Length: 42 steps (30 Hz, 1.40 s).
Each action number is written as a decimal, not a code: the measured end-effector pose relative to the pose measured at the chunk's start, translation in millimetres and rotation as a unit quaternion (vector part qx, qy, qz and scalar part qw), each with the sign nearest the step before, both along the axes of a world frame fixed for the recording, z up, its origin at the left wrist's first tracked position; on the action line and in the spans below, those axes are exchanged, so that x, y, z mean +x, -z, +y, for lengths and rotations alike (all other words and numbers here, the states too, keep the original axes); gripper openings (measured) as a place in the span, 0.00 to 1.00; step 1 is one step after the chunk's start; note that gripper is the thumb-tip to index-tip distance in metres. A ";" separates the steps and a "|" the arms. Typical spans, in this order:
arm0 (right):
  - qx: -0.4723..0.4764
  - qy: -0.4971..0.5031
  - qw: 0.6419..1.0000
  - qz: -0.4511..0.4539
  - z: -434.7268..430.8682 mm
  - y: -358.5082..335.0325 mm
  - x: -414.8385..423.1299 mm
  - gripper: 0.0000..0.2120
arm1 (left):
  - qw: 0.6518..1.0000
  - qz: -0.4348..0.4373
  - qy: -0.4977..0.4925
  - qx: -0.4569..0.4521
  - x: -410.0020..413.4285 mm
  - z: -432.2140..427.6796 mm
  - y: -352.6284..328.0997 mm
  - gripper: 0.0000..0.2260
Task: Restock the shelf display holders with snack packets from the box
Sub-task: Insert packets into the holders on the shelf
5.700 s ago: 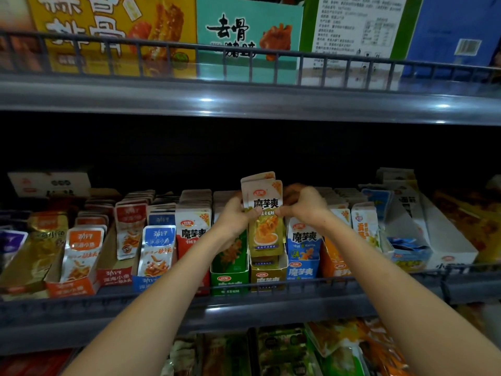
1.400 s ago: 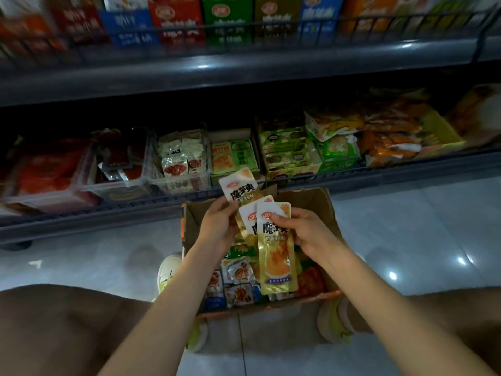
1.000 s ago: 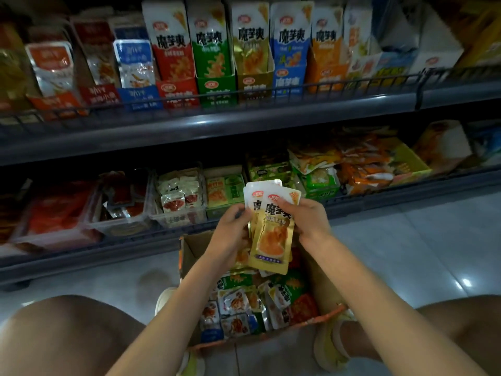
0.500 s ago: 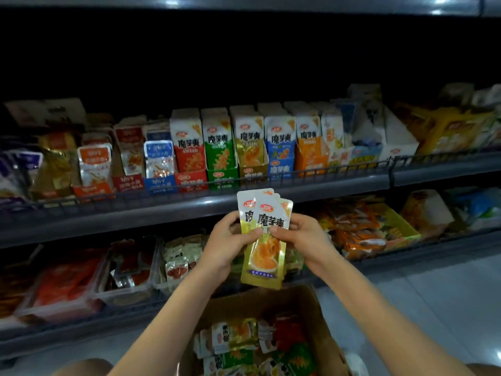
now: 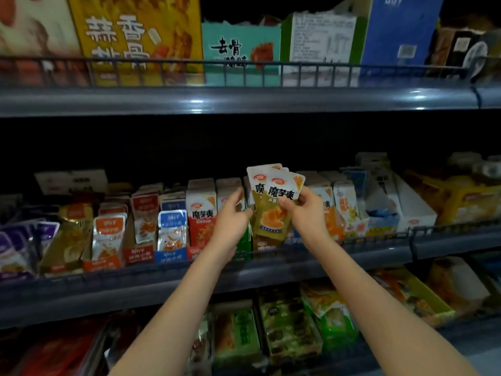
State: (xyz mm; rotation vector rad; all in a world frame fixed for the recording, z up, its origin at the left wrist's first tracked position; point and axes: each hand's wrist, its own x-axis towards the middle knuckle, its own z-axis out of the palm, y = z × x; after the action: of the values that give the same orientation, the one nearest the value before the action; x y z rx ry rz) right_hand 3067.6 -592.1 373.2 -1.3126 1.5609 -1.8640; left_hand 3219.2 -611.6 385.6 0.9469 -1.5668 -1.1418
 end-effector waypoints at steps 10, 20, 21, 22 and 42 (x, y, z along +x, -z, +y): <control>0.028 -0.031 0.996 0.083 -49.7 17.5 -9.6 0.09 | 0.995 0.069 0.055 0.054 -21.1 -55.7 5.7 0.31; 0.123 0.014 0.951 0.285 -53.7 35.6 -25.8 0.16 | 0.990 0.027 0.075 0.114 -18.1 -57.9 21.9 0.29; 0.132 0.010 0.944 0.302 -54.4 33.7 -26.8 0.17 | 0.990 0.024 0.071 0.116 -18.4 -58.4 23.3 0.29; 0.135 0.006 0.943 0.305 -55.7 31.7 -27.5 0.18 | 0.990 0.026 0.068 0.118 -18.8 -58.8 24.2 0.29; 0.029 -0.007 0.934 0.357 -61.0 7.9 -30.8 0.20 | 0.957 -0.183 -0.096 -0.202 -38.1 -86.7 19.6 0.04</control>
State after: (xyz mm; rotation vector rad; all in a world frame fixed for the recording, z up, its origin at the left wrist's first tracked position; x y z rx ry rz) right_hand 3036.8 -653.1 365.3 -2.1125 1.8944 -1.3697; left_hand 3181.1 -698.3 366.0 1.0392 -1.8631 -0.4950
